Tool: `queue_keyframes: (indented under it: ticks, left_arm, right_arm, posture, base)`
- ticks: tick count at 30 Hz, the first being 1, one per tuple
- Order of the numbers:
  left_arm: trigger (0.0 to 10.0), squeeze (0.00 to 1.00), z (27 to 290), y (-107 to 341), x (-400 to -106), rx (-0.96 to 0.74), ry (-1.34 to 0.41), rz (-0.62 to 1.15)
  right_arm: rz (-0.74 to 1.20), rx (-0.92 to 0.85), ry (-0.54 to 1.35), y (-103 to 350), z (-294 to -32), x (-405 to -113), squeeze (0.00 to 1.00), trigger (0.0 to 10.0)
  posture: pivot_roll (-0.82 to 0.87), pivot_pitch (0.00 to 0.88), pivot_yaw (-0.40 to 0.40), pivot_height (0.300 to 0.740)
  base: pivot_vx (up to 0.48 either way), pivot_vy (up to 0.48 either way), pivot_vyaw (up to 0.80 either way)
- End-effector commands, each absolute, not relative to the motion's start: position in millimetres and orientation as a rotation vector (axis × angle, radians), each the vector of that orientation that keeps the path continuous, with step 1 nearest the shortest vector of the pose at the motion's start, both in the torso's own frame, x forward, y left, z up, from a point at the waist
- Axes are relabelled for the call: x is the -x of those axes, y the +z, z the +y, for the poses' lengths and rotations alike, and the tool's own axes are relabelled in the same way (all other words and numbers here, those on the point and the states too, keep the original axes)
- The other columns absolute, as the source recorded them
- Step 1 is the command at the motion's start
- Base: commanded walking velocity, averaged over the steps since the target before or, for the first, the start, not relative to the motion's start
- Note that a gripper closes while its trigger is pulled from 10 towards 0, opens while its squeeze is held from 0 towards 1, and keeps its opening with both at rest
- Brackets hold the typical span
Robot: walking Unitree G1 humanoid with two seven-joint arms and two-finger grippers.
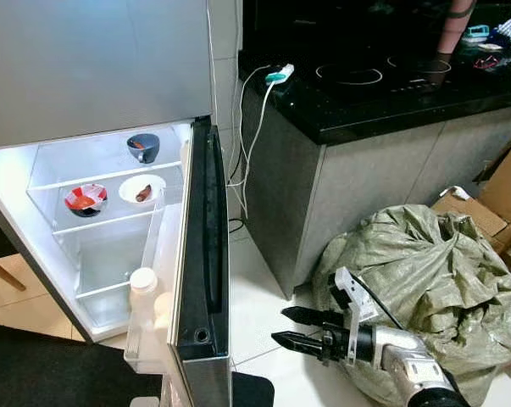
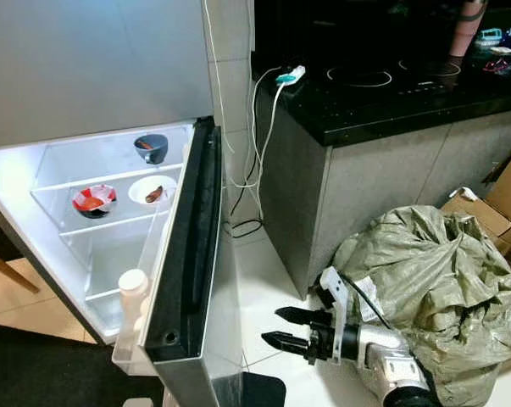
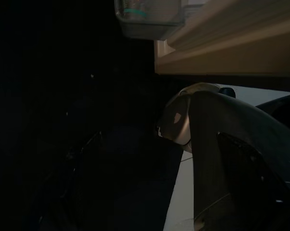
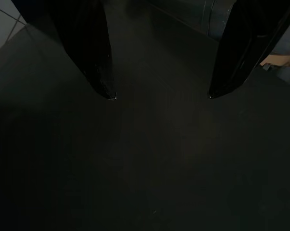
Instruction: Restocking fridge
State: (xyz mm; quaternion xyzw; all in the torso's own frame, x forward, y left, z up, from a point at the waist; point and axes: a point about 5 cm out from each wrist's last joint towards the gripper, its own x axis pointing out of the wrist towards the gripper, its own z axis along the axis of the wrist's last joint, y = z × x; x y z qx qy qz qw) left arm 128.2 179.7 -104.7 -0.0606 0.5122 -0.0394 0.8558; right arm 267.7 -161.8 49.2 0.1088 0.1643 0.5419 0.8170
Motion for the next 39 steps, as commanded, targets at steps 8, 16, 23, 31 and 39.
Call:
queue_keyframes:
  ticks: [8,16,23,31,39]
  left_arm:
    - [10.0,0.00,176.5,-107.2,-121.9,0.127,-0.095,1.103]
    - [10.0,0.00,176.2,-107.9,-119.7,0.126,-0.095,1.109]
    - [10.0,0.00,175.7,-107.9,-120.1,0.125,-0.097,1.109]
    - [10.0,0.00,176.0,-108.0,-119.6,0.123,-0.096,1.111]
    - [10.0,0.00,175.2,-108.2,-119.1,0.125,-0.099,1.112]
  right_arm:
    - [0.359,-0.211,1.177,48.9,-155.1,-265.4,0.00,10.0]
    - [0.362,-0.209,1.183,48.4,-152.8,-264.1,0.00,10.0]
    - [0.366,-0.195,1.153,48.9,-154.6,-266.9,0.00,10.0]
    - [0.355,-0.180,1.165,51.8,-153.7,-267.4,0.00,10.0]
    - [0.343,-0.197,1.195,54.1,-152.7,-265.0,0.00,10.0]
  posture:
    - [-0.06,0.023,-0.013,0.740]
    - [-0.06,0.022,-0.013,0.740]
    - [-0.06,0.023,-0.012,0.740]
    - [-0.06,0.023,-0.011,0.740]
    - [-0.06,0.024,-0.011,0.740]
  base:
    - [0.000,0.000,0.79]
    - [0.000,0.000,0.64]
    - [0.000,0.000,0.00]
    - [0.000,0.000,0.00]
    - [0.000,0.000,0.58]
